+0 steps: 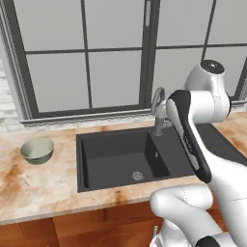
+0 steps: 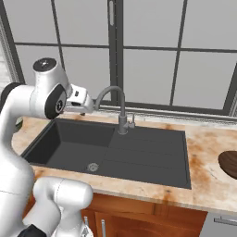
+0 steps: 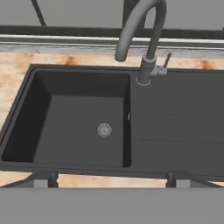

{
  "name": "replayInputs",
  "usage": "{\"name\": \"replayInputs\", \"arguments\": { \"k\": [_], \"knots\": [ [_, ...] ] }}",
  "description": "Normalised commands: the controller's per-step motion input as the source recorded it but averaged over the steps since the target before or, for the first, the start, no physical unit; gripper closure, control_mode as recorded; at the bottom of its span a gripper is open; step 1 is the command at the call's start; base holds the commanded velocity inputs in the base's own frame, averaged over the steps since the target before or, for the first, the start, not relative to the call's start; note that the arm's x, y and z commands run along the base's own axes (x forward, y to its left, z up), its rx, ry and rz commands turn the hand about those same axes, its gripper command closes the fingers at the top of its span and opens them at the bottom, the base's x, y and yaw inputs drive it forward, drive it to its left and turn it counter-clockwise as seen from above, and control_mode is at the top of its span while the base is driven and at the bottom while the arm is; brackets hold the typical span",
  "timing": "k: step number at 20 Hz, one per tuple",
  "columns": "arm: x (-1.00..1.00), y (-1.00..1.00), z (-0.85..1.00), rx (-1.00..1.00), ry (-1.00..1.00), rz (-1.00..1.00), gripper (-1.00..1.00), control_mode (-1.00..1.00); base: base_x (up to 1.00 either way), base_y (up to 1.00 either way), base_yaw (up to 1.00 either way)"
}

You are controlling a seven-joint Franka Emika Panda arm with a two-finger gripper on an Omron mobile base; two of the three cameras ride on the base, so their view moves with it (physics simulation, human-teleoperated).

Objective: Rinse each bowl for a few seconds and place them down in the sink or on the counter.

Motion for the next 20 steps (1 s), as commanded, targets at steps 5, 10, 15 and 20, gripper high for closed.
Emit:
{"name": "replayInputs", "arguments": {
  "k": [5,10,15,20],
  "knots": [
    [-0.22,-0.39,0.0,0.04,-0.01,0.0,-1.0,-1.0,0.0,0.0,0.0],
    [-0.11,-0.42,0.0,0.04,0.0,0.0,-1.0,-1.0,0.0,0.0,0.0],
    [-0.01,-0.4,-0.01,0.01,-0.01,0.0,-1.0,-1.0,0.0,0.0,0.0],
    [0.0,-0.31,-0.04,-0.01,-0.09,0.01,-1.0,-1.0,0.0,0.0,0.0]
  ]
}}
